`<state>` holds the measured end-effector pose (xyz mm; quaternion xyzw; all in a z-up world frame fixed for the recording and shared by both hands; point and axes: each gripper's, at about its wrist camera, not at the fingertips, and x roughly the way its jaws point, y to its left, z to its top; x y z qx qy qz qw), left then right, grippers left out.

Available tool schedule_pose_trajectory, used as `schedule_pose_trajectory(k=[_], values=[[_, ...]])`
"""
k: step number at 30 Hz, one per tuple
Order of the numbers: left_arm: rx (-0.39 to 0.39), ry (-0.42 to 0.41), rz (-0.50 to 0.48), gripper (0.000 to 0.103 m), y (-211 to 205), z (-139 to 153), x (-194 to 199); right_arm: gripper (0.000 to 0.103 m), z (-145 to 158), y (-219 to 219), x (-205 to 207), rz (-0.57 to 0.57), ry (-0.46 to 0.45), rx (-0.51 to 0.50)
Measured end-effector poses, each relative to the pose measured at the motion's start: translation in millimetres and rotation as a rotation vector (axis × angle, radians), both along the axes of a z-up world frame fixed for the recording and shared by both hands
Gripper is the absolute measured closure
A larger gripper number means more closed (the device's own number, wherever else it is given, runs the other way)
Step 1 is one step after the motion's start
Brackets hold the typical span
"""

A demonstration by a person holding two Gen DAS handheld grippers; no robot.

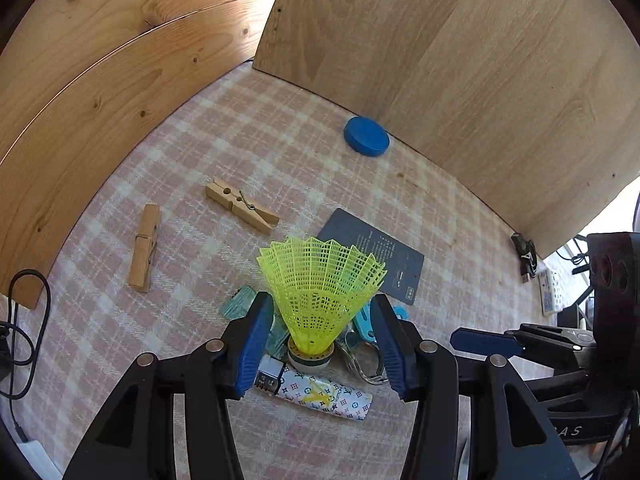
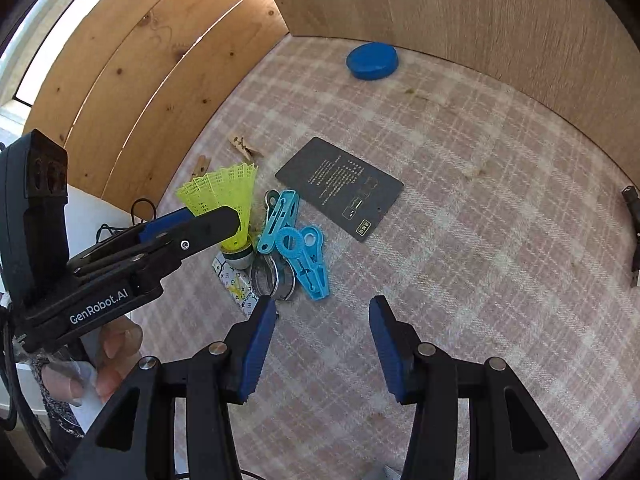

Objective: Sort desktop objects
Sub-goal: 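Grasp the blue clip with the right tool while the left tool grasps the yellow shuttlecock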

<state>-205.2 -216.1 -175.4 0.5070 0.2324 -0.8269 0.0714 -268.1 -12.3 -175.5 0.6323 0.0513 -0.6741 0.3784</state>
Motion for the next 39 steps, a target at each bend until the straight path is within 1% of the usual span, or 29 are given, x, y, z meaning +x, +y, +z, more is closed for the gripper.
schedule_pose_trajectory(k=[3,8,10,13,15,17,20,22,24,27,29,32,36,39], values=[[0.0,0.001,0.015,0.049,-7,-4,-2,0.059,-7,-7,-2,0.004,-0.005,0.004],[-0.001,0.009,0.023,0.049,-14,-5,-1,0.066,-14,-19,-4,0.026,0.017,0.026],[0.015,0.017,0.029,0.049,-17,-4,1,0.069,-14,-24,-5,0.035,0.033,0.034],[0.057,0.035,0.027,0.048,-18,-1,6,0.069,-15,-30,-5,0.045,0.038,0.034],[0.06,0.041,0.025,0.045,-16,0,7,0.07,-15,-33,-5,0.052,0.043,0.032],[0.071,0.036,0.02,0.045,-15,-3,6,0.07,-17,-37,-5,0.059,0.053,0.038],[0.073,0.033,0.029,0.045,-14,-7,5,0.077,-23,-39,-5,0.062,0.043,0.041],[0.072,0.032,0.029,0.046,-13,-10,4,0.087,-24,-40,-5,0.064,0.066,0.047],[0.062,0.019,0.026,0.049,-11,-14,1,0.09,-26,-39,-8,0.059,0.064,0.048],[0.051,0.009,0.019,0.064,-9,-18,-1,0.091,-26,-32,-12,0.036,0.044,0.036],[0.051,0.022,0.03,0.068,-11,-18,-1,0.091,-24,-26,-14,0.022,0.041,0.036],[0.05,0.028,0.027,0.071,-11,-14,1,0.091,-19,-14,-14,0.002,0.018,0.011],[0.025,0.046,0.016,0.072,-6,0,10,0.091,-4,2,-8,-0.012,0.025,-0.02],[0.021,0.062,0.005,0.073,-1,13,17,0.091,7,17,-3,-0.034,0.019,-0.044]])
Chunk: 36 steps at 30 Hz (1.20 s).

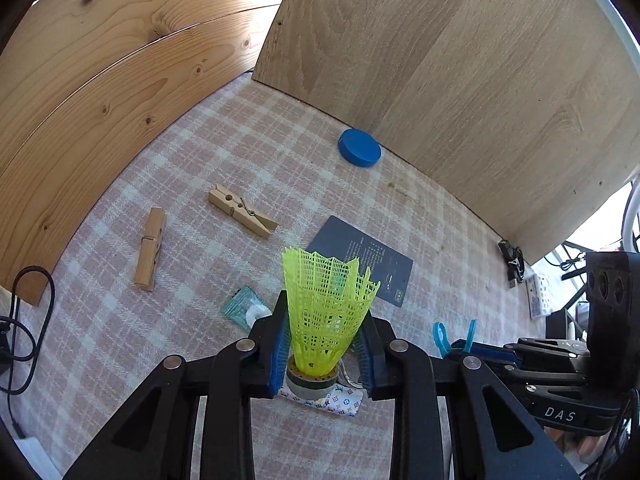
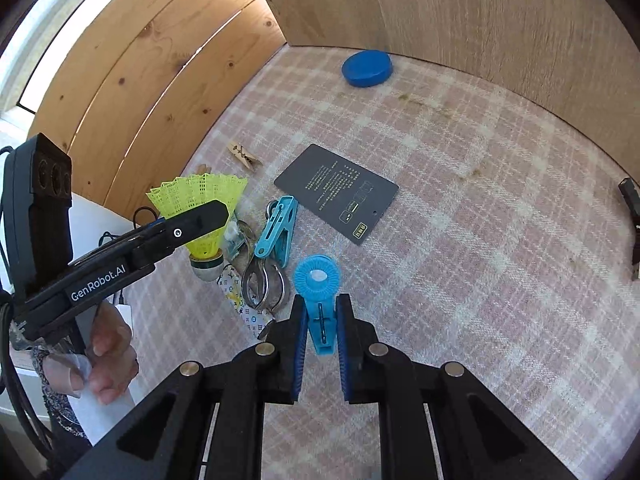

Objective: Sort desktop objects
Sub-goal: 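Grasp the blue clip with the right tool while the left tool grasps the yellow shuttlecock, then carry the blue clip and shuttlecock over the black bin and open both tools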

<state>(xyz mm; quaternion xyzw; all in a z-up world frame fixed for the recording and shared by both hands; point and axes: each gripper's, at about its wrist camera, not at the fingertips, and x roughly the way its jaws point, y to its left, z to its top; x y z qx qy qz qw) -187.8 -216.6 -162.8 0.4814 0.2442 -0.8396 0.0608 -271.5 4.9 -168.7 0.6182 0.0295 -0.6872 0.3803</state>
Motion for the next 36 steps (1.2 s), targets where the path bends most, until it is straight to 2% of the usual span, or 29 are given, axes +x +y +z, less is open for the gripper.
schedule_pose_trajectory(k=[9,14,21,29,36], values=[[-0.028,0.077,-0.114,0.073,55,53,22,0.091,48,66,26,-0.081,0.02,-0.083],[-0.039,0.104,-0.224,0.073,113,75,20,0.091,78,138,38,-0.178,0.056,-0.121],[-0.007,0.121,-0.43,0.072,223,85,8,0.091,102,256,49,-0.362,0.115,-0.099],[0.05,0.12,-0.667,0.072,365,90,5,0.091,118,395,81,-0.589,0.169,-0.046],[0.09,0.125,-0.863,0.072,486,96,6,0.091,121,484,92,-0.739,0.187,0.017]])
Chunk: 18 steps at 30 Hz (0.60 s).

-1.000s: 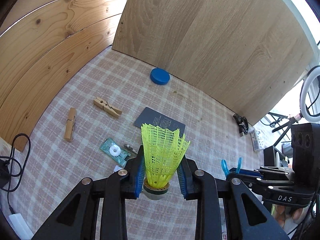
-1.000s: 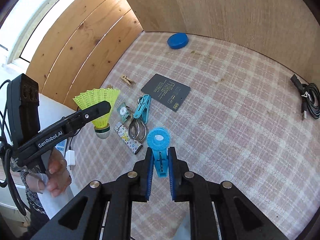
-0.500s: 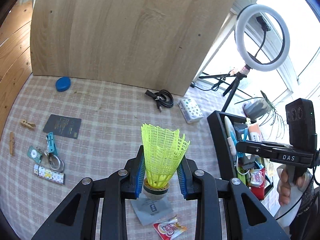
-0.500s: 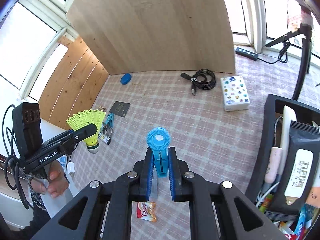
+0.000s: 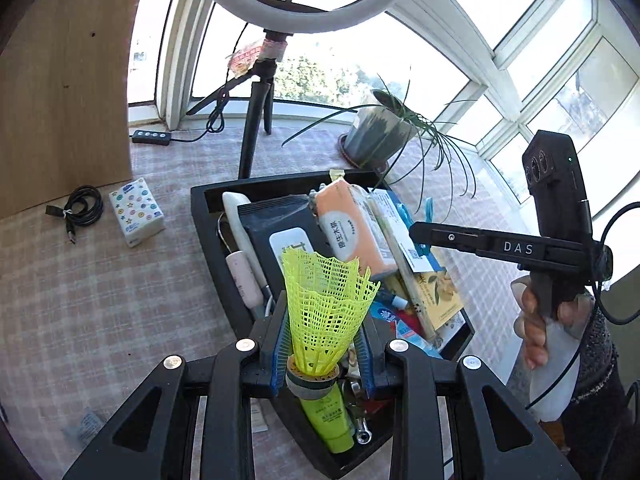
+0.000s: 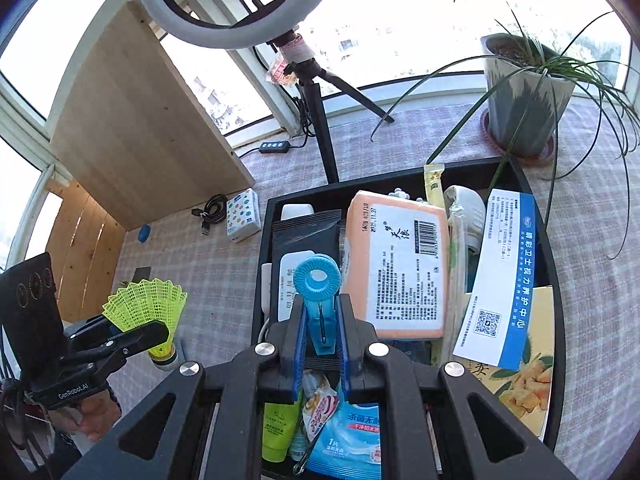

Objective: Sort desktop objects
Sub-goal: 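Carry the blue clip and shuttlecock over the black bin and open both tools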

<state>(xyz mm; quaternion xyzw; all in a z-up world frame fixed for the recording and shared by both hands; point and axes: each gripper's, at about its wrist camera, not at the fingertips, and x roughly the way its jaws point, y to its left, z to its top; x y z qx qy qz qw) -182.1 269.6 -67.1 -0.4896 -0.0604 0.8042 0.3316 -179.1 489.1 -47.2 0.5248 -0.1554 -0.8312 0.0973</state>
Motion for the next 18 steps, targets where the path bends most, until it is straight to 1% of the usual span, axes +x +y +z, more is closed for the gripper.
schedule_pose_trajectory(k=[3,7,9,14,16,17,18], values=[[0.007,-0.014,-0.06,0.072,43,-1,-3,0.091,-1,23,-3,-0.041,-0.002,0.029],[0.009,-0.042,-0.114,0.072,85,-8,-4,0.091,-6,44,-10,-0.073,-0.013,0.051],[-0.002,-0.048,-0.133,0.072,99,-12,-5,0.091,-10,52,-14,-0.083,-0.019,0.061],[-0.018,-0.053,-0.156,0.072,117,-18,-10,0.091,-18,66,-25,-0.101,-0.031,0.072],[-0.017,-0.054,-0.164,0.069,121,-18,-10,0.091,-21,69,-29,-0.105,-0.036,0.073],[-0.014,-0.057,-0.168,0.064,123,-19,-11,0.091,-22,70,-31,-0.104,-0.038,0.076],[-0.012,-0.067,-0.169,0.054,124,-19,-11,0.09,-22,70,-33,-0.102,-0.038,0.077]])
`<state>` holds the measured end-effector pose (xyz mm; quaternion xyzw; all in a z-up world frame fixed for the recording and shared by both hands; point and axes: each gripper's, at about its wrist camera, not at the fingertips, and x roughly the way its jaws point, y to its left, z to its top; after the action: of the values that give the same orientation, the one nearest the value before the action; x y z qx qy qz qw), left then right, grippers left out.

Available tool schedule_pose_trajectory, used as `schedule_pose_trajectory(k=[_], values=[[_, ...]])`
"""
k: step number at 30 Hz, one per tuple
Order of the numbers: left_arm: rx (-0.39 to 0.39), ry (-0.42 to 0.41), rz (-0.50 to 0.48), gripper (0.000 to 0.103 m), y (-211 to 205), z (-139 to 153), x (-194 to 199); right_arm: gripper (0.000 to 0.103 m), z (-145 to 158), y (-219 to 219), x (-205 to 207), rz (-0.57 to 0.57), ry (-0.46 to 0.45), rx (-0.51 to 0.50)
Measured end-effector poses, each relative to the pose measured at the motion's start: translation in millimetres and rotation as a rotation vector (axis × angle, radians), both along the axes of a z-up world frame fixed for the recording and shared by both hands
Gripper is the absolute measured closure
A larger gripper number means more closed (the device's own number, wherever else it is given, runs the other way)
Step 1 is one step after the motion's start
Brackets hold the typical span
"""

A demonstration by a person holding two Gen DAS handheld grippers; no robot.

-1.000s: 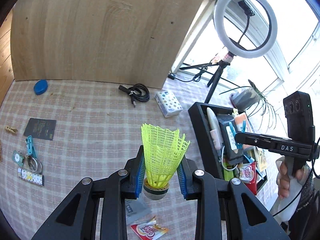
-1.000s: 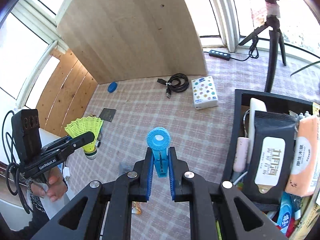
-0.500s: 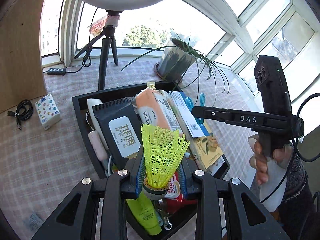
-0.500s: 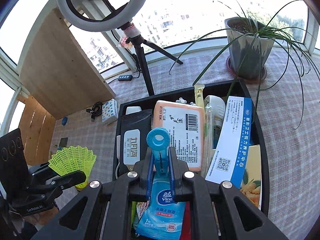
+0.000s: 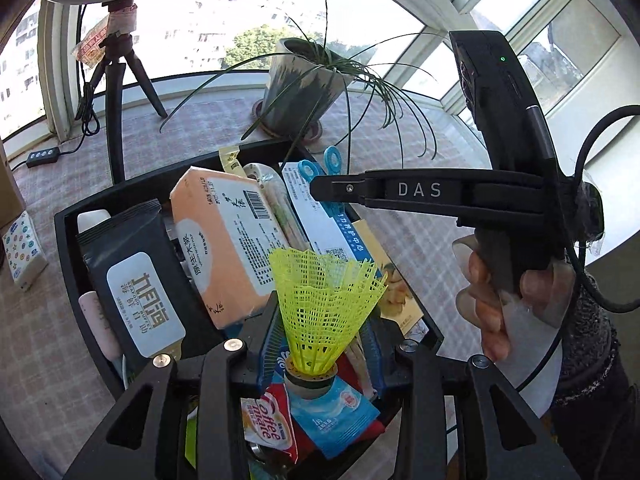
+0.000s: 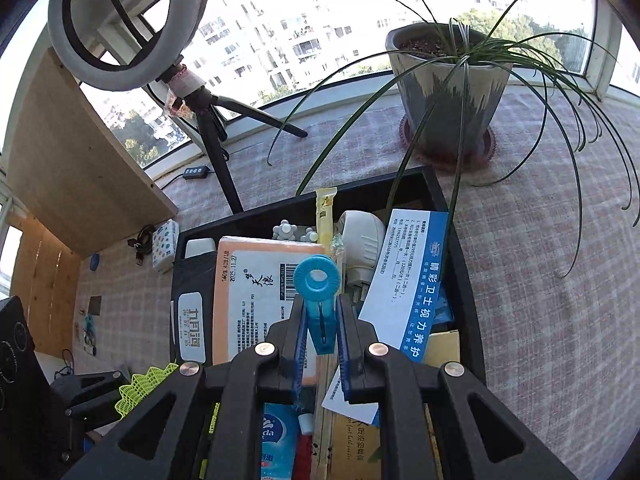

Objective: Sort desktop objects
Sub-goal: 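Carry the blue clip and shuttlecock over the black bin and open both tools, then withdraw both tools from the bin back over the table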

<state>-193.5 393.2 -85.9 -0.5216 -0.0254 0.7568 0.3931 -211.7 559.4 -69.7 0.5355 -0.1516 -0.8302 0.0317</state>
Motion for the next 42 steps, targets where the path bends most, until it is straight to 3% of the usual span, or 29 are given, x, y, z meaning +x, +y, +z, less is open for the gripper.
schedule_pose_trajectory(k=[2,4,15,23,33,42], values=[[0.004,-0.014,-0.004,0.051,1,0,0,0.087,-1,2,-3,-0.002,-0.009,0.002],[-0.011,0.009,0.004,0.05,1,2,0,0.077,-2,4,-4,-0.009,-0.018,-0.001],[-0.036,0.006,0.027,0.05,-14,0,1,0.071,7,-2,4,0.002,0.004,-0.017],[-0.065,0.037,0.082,0.05,-48,12,15,0.068,16,-21,17,0.044,0.028,-0.046],[-0.135,0.064,0.246,0.05,-137,18,41,0.06,30,-62,45,0.147,0.061,-0.089],[-0.176,0.048,0.39,0.05,-249,9,65,0.06,29,-114,74,0.227,0.038,-0.098]])
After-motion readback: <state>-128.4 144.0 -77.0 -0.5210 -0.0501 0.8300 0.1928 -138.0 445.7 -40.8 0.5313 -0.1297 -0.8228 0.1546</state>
